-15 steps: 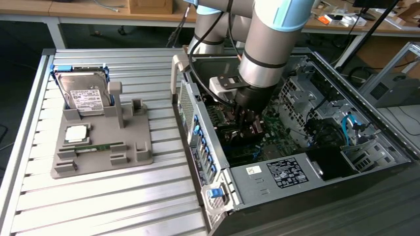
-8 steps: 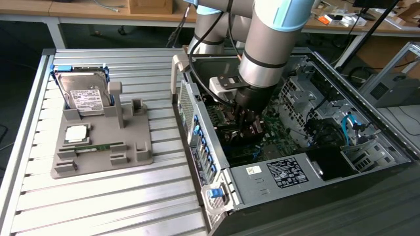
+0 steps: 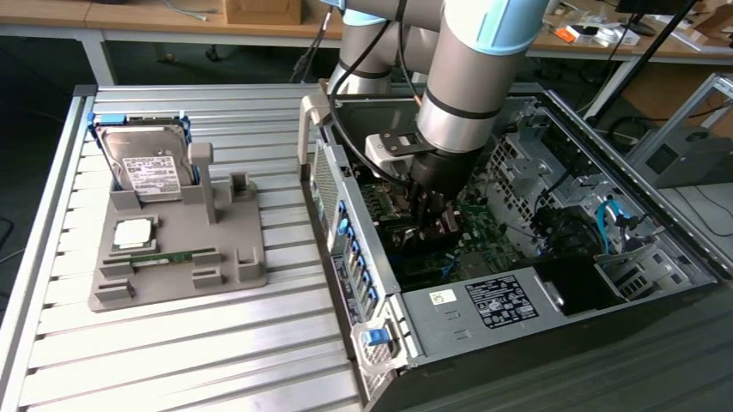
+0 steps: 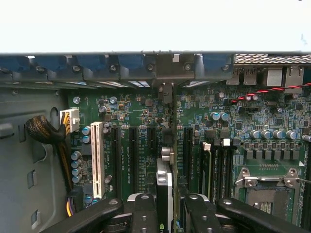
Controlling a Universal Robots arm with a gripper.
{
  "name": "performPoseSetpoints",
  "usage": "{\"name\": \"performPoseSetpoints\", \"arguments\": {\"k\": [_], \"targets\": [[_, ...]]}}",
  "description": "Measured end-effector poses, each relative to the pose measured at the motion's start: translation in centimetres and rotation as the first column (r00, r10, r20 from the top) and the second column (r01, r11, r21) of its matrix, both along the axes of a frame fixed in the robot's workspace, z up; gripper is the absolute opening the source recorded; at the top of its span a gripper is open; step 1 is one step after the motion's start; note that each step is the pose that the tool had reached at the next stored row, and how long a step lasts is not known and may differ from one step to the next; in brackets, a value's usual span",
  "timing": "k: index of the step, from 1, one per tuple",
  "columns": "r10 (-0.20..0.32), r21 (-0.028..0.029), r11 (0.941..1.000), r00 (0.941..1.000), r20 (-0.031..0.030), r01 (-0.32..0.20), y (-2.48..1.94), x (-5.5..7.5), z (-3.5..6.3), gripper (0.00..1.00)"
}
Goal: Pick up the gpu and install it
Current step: 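Insert the gpu into the slot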
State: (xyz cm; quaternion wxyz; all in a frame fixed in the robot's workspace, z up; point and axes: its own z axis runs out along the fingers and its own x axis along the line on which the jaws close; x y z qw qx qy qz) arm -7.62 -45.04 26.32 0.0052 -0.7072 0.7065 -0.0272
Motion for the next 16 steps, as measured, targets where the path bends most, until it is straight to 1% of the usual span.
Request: {"name": "performPoseSetpoints", "arguments": {"k": [16], "targets": [[0.0,0.0001,1.0,1.0,0.0,0.0,0.0,-0.03,-0.01,0.27]]}}
